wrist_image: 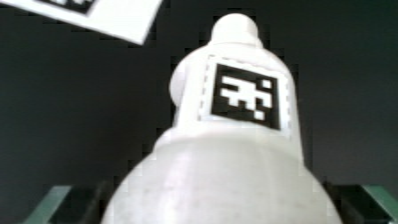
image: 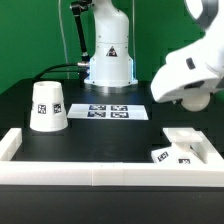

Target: Assemble lamp

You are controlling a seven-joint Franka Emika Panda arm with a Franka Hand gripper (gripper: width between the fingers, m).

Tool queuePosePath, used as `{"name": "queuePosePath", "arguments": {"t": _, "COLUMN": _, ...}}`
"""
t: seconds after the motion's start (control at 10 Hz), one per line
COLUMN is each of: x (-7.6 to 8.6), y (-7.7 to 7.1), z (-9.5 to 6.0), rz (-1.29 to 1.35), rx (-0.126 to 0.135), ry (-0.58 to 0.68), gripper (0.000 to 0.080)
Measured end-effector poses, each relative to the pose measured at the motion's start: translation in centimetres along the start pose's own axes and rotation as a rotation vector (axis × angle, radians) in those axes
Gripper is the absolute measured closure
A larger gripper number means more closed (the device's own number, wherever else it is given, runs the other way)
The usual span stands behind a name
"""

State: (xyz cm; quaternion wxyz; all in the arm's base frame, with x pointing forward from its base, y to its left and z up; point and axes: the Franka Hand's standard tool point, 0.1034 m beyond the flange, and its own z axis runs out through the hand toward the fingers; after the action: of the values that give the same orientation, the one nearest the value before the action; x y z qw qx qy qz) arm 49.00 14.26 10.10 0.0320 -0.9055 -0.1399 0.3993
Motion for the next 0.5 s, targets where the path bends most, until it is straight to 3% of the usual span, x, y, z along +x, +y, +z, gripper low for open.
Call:
{"name": "queuePosePath", "arguments": {"t": 0.1, "x": -0.1, "y": 0.3, "z": -0.8, "rz": -0.001, "rx": 0.002, "ry": 0.02, "gripper": 0.022}}
{"name": "queuePosePath", "arguments": {"t": 0.3, "x": 0.5, "y": 0.3, "z": -0.6, "rz": 0.0, "rx": -0.001, "ry": 0.056, "gripper": 0.022}}
{"name": "queuePosePath", "arguments": {"t": 0.5, "x": 1.9, "y": 0.7, "z": -1.5, "rz": -0.02, "rx": -0.016, "ry": 0.182, "gripper": 0.022}}
